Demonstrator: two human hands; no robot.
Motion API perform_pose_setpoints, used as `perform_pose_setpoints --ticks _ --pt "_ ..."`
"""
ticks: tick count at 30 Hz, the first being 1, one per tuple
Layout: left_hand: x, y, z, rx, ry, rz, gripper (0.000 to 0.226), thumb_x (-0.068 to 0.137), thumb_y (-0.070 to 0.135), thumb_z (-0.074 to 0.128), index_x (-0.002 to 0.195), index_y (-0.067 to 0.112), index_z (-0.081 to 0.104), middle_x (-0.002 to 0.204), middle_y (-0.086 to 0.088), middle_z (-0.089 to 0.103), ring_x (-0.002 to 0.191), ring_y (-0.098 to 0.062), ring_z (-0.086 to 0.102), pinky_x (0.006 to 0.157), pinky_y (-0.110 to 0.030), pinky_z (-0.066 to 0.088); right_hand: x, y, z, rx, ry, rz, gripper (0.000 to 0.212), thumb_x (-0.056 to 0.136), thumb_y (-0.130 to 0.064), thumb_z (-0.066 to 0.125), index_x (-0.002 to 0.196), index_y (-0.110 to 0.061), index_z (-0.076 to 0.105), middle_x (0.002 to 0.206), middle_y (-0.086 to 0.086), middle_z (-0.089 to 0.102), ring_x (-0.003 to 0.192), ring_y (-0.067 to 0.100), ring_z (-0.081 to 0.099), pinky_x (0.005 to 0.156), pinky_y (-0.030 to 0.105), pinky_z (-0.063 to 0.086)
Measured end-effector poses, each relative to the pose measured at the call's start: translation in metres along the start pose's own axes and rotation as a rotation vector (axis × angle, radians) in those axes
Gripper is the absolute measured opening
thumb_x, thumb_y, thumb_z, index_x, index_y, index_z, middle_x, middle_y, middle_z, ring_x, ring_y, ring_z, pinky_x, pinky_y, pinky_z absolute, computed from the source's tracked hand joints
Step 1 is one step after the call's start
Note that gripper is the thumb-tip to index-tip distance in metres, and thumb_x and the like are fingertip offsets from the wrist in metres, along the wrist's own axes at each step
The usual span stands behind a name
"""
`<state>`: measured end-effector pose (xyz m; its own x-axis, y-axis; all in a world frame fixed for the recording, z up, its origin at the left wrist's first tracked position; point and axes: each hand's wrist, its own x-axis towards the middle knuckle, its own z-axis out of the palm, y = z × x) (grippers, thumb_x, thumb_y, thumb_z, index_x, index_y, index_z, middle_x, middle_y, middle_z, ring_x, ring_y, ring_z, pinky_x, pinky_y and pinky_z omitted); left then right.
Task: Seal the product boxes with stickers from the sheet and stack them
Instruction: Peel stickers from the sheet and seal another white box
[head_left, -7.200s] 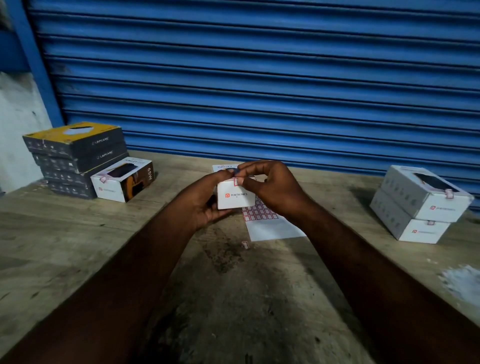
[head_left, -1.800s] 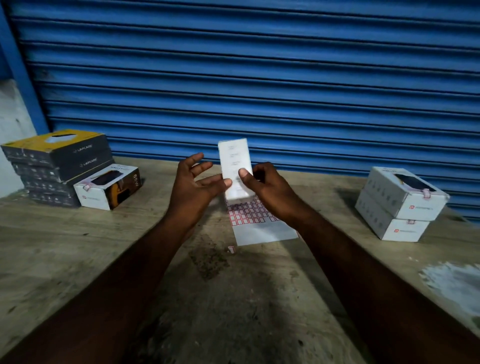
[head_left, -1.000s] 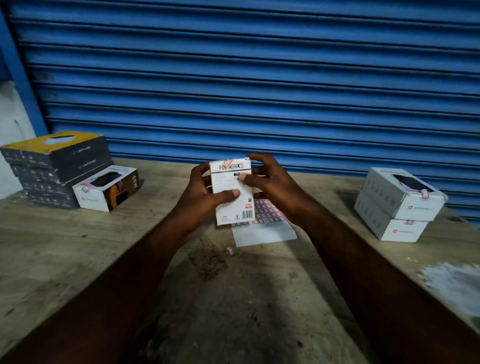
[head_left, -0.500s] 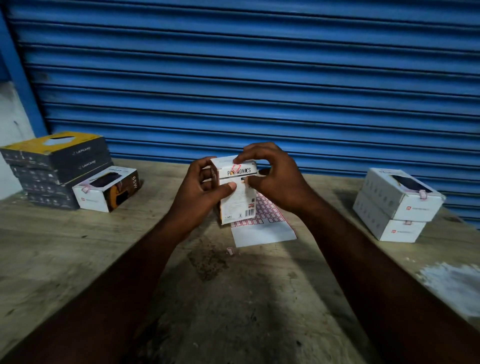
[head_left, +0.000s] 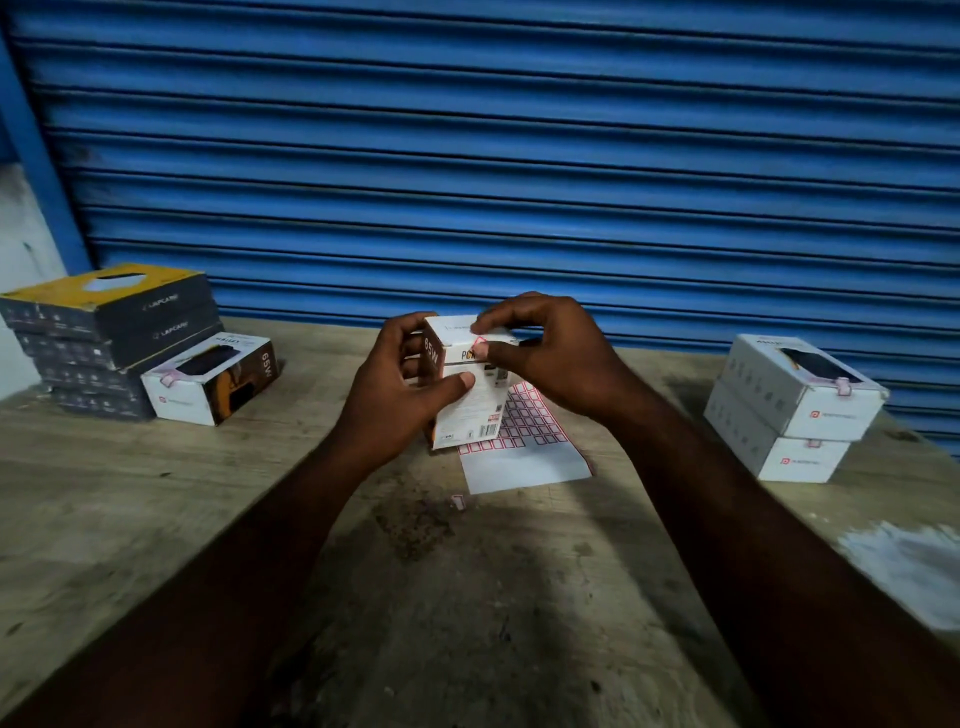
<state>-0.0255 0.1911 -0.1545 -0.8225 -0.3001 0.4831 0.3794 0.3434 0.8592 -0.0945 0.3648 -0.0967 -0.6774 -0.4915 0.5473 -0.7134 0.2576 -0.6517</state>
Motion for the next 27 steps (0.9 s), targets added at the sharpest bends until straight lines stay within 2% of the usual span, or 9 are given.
perform_pose_setpoints --ticks 6,11,14,19,22,25,27 --pt "0.0 0.0 -0.001 0.048 0.007 0.03 0.07 0.075 0.015 0.086 0.133 0.025 0.049 0.123 0.005 0.064 0.11 -0.012 0.065 0.091 -0.039 0.058 -0.002 -0.005 -0.004 0.046 -0.02 -0.01 0.013 0.076 -0.015 0.082 0.087 -0.019 0.077 0.097 -0.008 0.073 0.096 0.005 0.068 0.093 0.037 0.055" --pt "0.0 -0.001 0.0 0.084 0.008 0.047 0.069 0.074 0.016 0.087 0.132 0.028 0.05 0.121 0.009 0.065 0.107 -0.009 0.066 0.088 -0.035 0.059 -0.001 -0.005 -0.005 0.037 -0.023 0.015 0.009 0.08 -0.011 0.078 0.083 -0.019 0.076 0.093 -0.006 0.074 0.094 0.009 0.069 0.094 0.041 0.054" --pt "0.0 -0.002 0.001 0.092 0.01 0.043 0.071 0.074 0.02 0.087 0.133 0.027 0.049 0.12 0.008 0.065 0.106 -0.008 0.065 0.086 -0.036 0.06 0.0 -0.002 -0.002 -0.048 0.007 -0.01 0.014 0.084 -0.014 0.074 0.081 -0.027 0.071 0.089 -0.007 0.073 0.092 0.011 0.068 0.09 0.043 0.054" --pt "0.0 -0.002 0.001 0.114 0.031 0.035 0.069 0.076 0.029 0.086 0.135 0.028 0.05 0.119 0.009 0.064 0.105 -0.01 0.065 0.088 -0.042 0.059 -0.002 -0.002 0.004 -0.145 0.071 -0.077 0.008 0.086 -0.017 0.067 0.083 -0.024 0.07 0.087 -0.009 0.072 0.085 0.008 0.068 0.081 0.042 0.055" --pt "0.0 -0.002 0.0 0.094 0.027 0.015 0.074 0.069 0.044 0.084 0.134 0.031 0.051 0.117 0.008 0.066 0.103 -0.012 0.067 0.087 -0.045 0.06 -0.002 -0.005 0.004 -0.189 0.071 -0.092 0.008 0.088 -0.017 0.067 0.085 -0.024 0.068 0.088 -0.007 0.072 0.084 0.008 0.068 0.08 0.04 0.056" --pt "0.0 -0.002 0.0 0.083 0.027 -0.001 0.07 0.073 0.037 0.084 0.134 0.03 0.052 0.117 0.006 0.066 0.101 -0.011 0.068 0.087 -0.046 0.06 -0.003 -0.008 0.002 -0.221 0.078 -0.124 0.006 0.089 -0.017 0.066 0.087 -0.022 0.069 0.088 -0.007 0.072 0.083 0.007 0.067 0.08 0.039 0.055" --pt "0.001 -0.001 0.001 0.061 0.038 -0.01 0.071 0.071 0.037 0.084 0.134 0.027 0.052 0.116 0.005 0.067 0.1 -0.012 0.069 0.087 -0.046 0.06 -0.003 -0.01 0.002 -0.308 0.106 -0.209 0.005 0.088 -0.02 0.064 0.087 -0.023 0.068 0.085 -0.01 0.071 0.082 0.008 0.065 0.082 0.042 0.053"
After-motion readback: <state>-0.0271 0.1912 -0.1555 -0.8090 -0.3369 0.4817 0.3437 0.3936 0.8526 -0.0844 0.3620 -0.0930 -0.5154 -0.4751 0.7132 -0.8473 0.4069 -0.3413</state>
